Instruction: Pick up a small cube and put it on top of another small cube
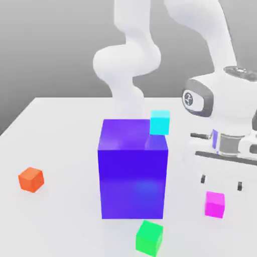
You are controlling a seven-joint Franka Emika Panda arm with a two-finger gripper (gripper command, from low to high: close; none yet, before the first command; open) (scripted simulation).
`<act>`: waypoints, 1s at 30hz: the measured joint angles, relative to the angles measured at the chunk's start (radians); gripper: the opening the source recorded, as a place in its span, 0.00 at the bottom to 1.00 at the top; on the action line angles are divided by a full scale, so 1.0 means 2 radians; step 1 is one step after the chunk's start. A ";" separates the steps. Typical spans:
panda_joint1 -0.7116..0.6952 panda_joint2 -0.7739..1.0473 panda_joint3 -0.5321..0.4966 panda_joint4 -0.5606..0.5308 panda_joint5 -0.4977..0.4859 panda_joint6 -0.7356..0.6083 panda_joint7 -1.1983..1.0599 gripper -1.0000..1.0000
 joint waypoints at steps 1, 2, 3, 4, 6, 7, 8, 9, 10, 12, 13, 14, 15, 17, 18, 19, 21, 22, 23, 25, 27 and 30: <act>-0.002 0.017 0.003 0.003 0.001 0.013 -0.004 0.50; -0.003 0.035 0.005 0.006 0.004 0.027 -0.007 0.50; -0.005 0.052 0.008 0.009 0.005 0.042 -0.008 0.50; -0.007 0.070 0.010 0.013 0.006 0.056 -0.010 0.50; -0.009 0.083 0.011 0.015 0.007 0.066 -0.011 0.00; -0.009 0.083 0.011 0.015 0.007 0.066 -0.011 0.00; -0.009 0.083 0.011 0.015 0.007 0.065 -0.011 0.00; -0.009 0.082 0.011 0.015 0.007 0.065 -0.011 0.00; -0.009 0.082 0.011 0.015 0.008 0.065 -0.011 0.00; -0.008 0.083 0.011 0.015 0.008 0.065 -0.012 0.00; -0.007 0.071 0.010 0.013 0.007 0.055 -0.011 0.00; -0.003 0.056 0.006 0.010 0.009 0.043 -0.012 0.00; -0.001 0.039 0.004 0.006 0.007 0.030 -0.011 0.00; 0.001 0.004 0.000 0.000 0.002 0.002 -0.007 0.00; 0.002 -0.014 -0.002 -0.003 -0.005 -0.012 -0.004 0.00; 0.003 -0.032 -0.006 -0.002 -0.021 -0.026 0.001 0.00; -0.002 -0.068 -0.012 0.002 -0.058 -0.053 0.010 0.00; -0.004 -0.086 -0.014 0.004 -0.074 -0.066 0.012 0.00; -0.008 -0.104 -0.014 0.007 -0.089 -0.080 0.013 0.00; -0.014 -0.140 -0.014 0.011 -0.112 -0.105 0.011 0.00; -0.019 -0.175 -0.014 0.016 -0.129 -0.130 0.003 0.00; -0.027 -0.225 -0.019 0.022 -0.148 -0.162 -0.013 0.00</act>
